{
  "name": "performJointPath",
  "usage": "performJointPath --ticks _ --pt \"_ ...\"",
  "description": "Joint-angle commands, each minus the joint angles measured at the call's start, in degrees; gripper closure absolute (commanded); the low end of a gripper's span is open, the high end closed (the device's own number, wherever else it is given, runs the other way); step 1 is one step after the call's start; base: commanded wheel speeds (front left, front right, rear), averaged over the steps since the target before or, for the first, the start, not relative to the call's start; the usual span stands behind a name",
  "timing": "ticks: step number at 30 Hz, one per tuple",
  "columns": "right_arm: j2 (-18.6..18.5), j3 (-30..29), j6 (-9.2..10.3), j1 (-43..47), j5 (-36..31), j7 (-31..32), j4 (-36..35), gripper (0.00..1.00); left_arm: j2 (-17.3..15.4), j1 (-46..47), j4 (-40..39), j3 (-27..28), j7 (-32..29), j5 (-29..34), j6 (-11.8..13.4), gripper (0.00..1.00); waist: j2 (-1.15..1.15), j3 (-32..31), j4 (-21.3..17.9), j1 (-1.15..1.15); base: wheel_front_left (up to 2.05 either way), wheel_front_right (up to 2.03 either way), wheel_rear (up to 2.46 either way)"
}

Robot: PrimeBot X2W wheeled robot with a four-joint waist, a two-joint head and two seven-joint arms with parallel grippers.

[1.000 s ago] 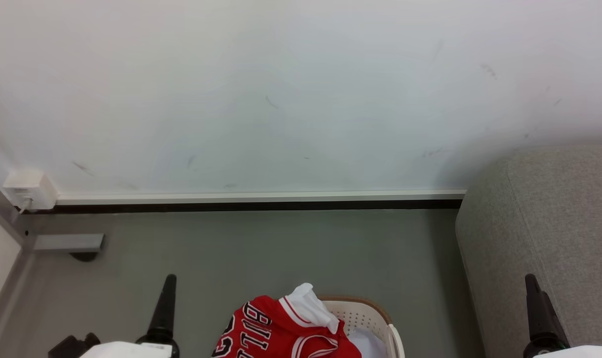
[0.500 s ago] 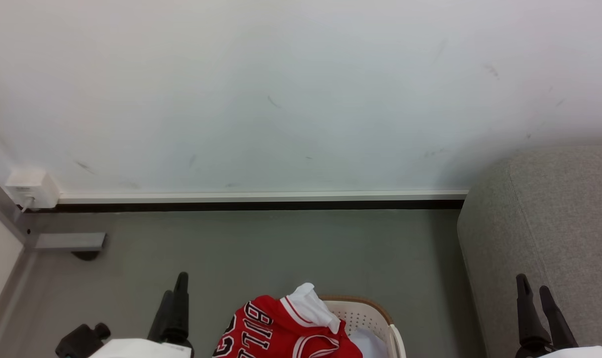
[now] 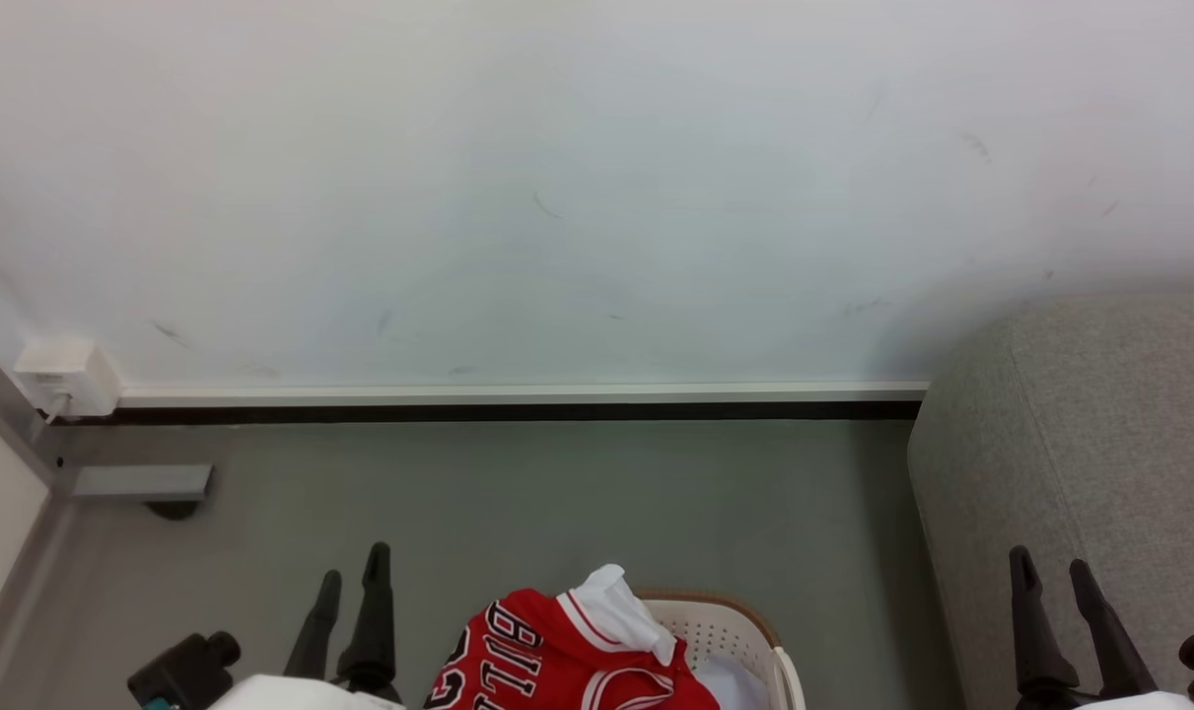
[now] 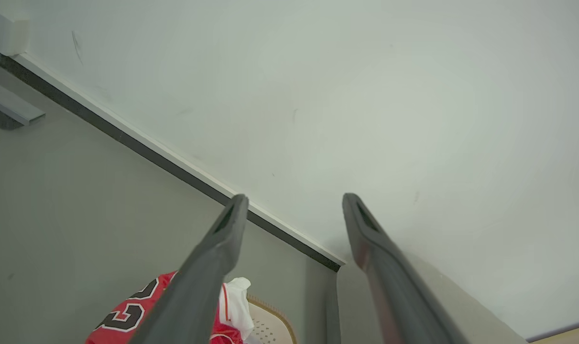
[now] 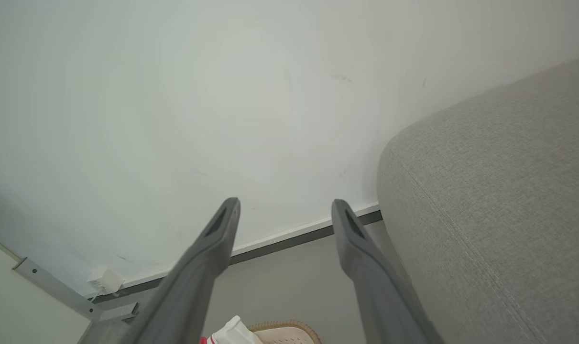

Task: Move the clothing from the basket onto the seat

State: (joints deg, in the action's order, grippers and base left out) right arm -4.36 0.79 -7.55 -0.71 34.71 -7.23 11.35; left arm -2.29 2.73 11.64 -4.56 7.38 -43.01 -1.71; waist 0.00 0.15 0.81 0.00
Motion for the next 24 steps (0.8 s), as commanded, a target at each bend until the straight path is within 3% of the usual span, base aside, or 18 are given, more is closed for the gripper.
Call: performJointPath --ticks 1,12,24 --pt "-0.8 0.1 0.06 0.2 -2.1 -0.7 -0.6 0.0 -0.5 -0.2 -0.8 -0.1 0.5 2.6 0.2 0.0 0.0 0.0 0.0 0.0 0.0 0.0 0.0" --pt "-1.4 0.8 0.07 0.4 -9.4 -2.4 -0.3 0.0 -0.6 -0.3 -1.3 -0.7 2.2 14.1 0.2 0.0 0.0 -0.2 0.4 0.0 0.0 0.0 0.0" --pt "-1.8 1.2 0.08 0.9 -15.0 -3.9 0.3 0.0 -0.6 -0.8 -1.0 -0.6 3.7 21.5 0.3 0.0 0.0 -0.4 0.8 0.0 0.0 0.0 0.0"
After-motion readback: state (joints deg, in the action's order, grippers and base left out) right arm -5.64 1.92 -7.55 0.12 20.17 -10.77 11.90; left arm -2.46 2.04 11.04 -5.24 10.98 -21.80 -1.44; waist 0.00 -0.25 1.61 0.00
